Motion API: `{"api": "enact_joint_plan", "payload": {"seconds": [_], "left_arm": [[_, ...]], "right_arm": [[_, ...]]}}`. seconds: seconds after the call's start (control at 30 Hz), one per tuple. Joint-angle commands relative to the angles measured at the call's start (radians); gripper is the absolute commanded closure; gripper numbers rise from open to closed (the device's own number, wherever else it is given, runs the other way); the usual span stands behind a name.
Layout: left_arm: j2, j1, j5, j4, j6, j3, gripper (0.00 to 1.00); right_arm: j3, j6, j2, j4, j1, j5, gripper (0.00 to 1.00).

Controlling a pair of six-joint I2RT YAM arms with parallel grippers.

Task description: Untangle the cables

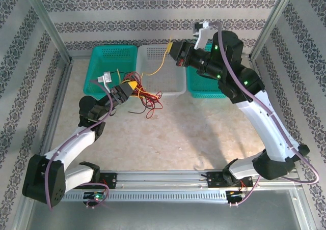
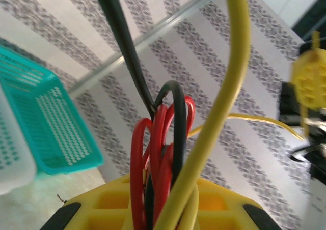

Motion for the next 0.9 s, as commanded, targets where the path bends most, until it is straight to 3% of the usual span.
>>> {"api": "enact_joint_plan", "payload": {"seconds": [0.0,0.2,0.3,0.57,0.87], "left_arm": [[0.027,-0.005,0.139,0.264,-0.199,0.08,1.0],[0.057,-0.005,0.136,0.413,-0.358,0.184,1.0],[0.038,-0.006,0.124,0.412,-0.373,0.228,1.0],[0.02,-0.006,0.032,0.414,-0.393,0.328,1.0],[0.059,0.017,-0.074,0.409,-0.326,0.419,1.0]], "right_arm": [[0.046,-0.003,0.038,-0.037,-0.096,-0.024,1.0],[0.051,0.056,0.142,-0.018,-0.25,-0.121,1.0],[0.028,0.072,0.202,-0.008,-0.262,-0.149,1.0],[-0.245,0.158,0.26,0.164,-0.19,-0.155,1.0],[-0.516,0.19,0.23,0.246,0.053,-0.097,1.0]]}}
